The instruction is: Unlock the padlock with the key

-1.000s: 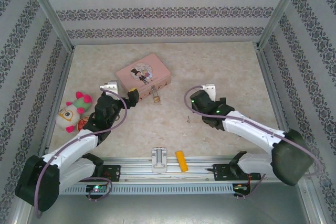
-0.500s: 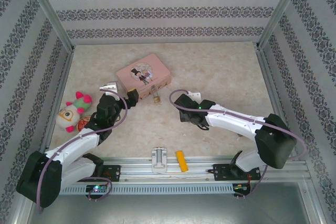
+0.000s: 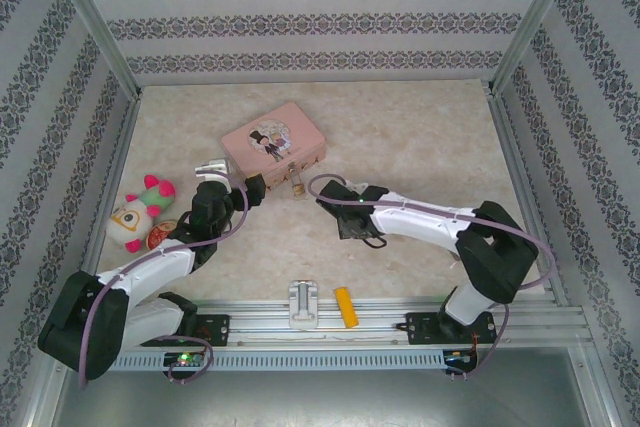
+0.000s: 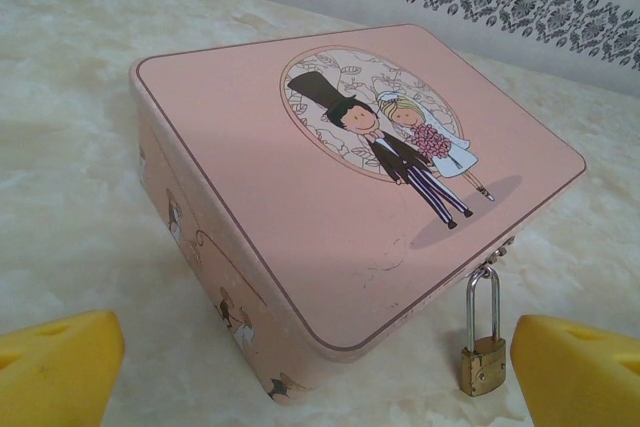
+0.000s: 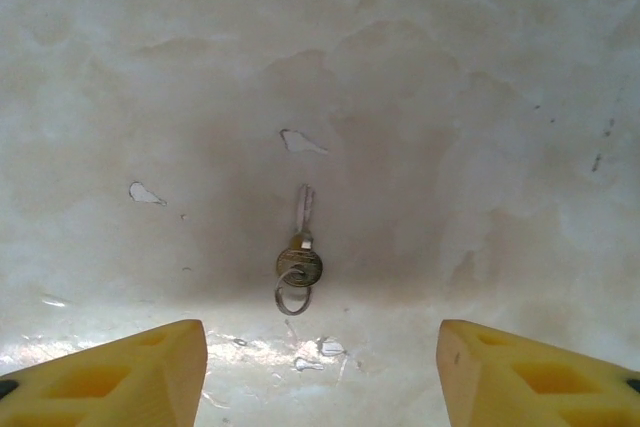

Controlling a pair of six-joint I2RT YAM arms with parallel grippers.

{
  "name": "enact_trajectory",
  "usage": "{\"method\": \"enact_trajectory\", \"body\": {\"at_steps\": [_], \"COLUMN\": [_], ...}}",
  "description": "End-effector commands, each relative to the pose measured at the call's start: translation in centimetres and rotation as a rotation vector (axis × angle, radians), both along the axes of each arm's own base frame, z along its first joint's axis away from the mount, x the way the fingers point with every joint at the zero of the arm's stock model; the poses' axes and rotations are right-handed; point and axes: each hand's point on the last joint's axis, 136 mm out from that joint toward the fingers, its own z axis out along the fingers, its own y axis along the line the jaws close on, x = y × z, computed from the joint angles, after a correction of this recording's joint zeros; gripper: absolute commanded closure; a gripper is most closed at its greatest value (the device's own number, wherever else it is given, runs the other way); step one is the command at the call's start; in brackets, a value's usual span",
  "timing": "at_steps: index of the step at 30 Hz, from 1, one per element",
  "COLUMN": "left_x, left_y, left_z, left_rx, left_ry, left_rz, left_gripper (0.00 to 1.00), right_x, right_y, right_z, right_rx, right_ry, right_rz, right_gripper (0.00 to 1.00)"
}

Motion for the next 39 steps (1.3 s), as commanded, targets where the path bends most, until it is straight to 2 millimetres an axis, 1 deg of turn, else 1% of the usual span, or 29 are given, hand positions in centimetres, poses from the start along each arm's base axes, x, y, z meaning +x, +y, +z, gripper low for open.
{"method": "enact_trajectory", "body": {"at_steps": [1,5,10,16,27,29,34,37,39], "left_x": [0.4,0.5,0.7,0.7,0.9,1.0,1.0,1.1,1.1], "left_y": [-0.2,-0.2,-0.3,-0.4,-0.5,-0.6,-0.6,-0.6,-0.7], "left_z": [0.8,0.9,0.9,0.4,0.0,0.0,0.2,0.5,0.7], "left_rx": [-0.025,-0.018,-0.018,-0.028,-0.027,-0.03,-0.029,-0.031,-0.038], "left_ry": [-0.033,-0.037,-0.041,-0.027,-0.014,-0.011,-0.004,-0.007,-0.009], "left_rz": [0.013,0.011,0.01,0.008,0.007,0.007,0.009,0.008,0.004], "left_gripper": [0.01,0.01,0.01,0.01,0.01,0.01,0.01,0.01,0.01], "right_x": [-0.3,-0.5,-0.4,0.0,0.1,0.1,0.2,0.3,0.4], "right_y": [0.4,0.1,0.1,0.2,-0.6,-0.6,-0.9,-1.1,-0.8], "right_z": [-0.7,-1.7,-2.4,-3.0,-3.5,-3.6,-3.2,-2.4,-1.6], "right_rx": [-0.028,-0.057,-0.066,-0.077,-0.066,-0.051,-0.027,-0.009,0.016], "right_ry": [0.036,0.059,0.067,0.073,0.071,0.072,0.058,0.038,0.023], "right_rz": [0.006,-0.016,-0.022,-0.03,-0.065,-0.071,-0.081,-0.085,-0.068], "right_gripper": [0.44,0.54,0.61,0.71,0.85,0.89,0.95,1.0,1.0]}}
